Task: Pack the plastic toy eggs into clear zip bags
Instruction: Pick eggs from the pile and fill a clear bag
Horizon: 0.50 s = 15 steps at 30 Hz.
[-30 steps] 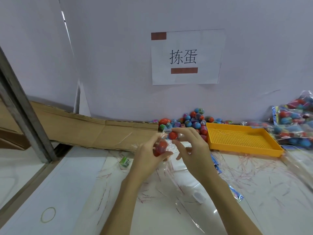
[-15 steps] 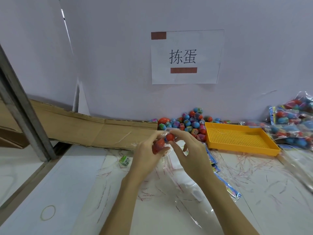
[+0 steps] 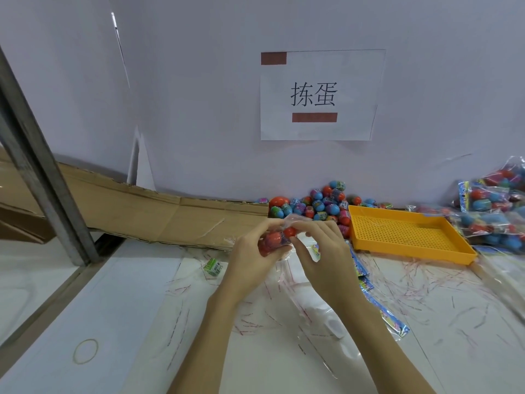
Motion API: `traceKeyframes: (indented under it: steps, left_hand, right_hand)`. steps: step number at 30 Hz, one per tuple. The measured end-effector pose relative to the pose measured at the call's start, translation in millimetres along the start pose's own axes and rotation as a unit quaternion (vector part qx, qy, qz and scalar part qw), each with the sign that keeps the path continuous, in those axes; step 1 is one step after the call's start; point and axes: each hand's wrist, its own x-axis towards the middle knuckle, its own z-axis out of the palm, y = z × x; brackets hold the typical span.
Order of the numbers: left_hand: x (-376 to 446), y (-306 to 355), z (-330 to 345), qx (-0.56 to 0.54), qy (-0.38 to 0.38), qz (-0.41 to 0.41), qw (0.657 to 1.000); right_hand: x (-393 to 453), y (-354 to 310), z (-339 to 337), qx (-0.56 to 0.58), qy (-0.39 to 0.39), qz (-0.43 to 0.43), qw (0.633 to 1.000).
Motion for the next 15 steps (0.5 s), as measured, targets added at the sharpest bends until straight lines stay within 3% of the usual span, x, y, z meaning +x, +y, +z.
traceKeyframes:
  steps: [5,11,15]
  left_hand:
    - [0.6,0.1,3.2,-0.028,-0.011,-0.028,0.999]
    - [0.0,0.7,4.4,-0.068,-0.03,-0.068,0.995]
    - [1.8,4.0,-1.2,-0.122,-0.041,-0.112,0.985]
  right_hand:
    - [-1.9,-2.7,2.4,-0.043,0.014,-0.015,0.999]
    - [-7.2,-4.9,5.4,-0.057,-0.076,-0.009,0.995]
    - [-1.4,1.5,-3.3,-0.016,-0.073,0.021,0.997]
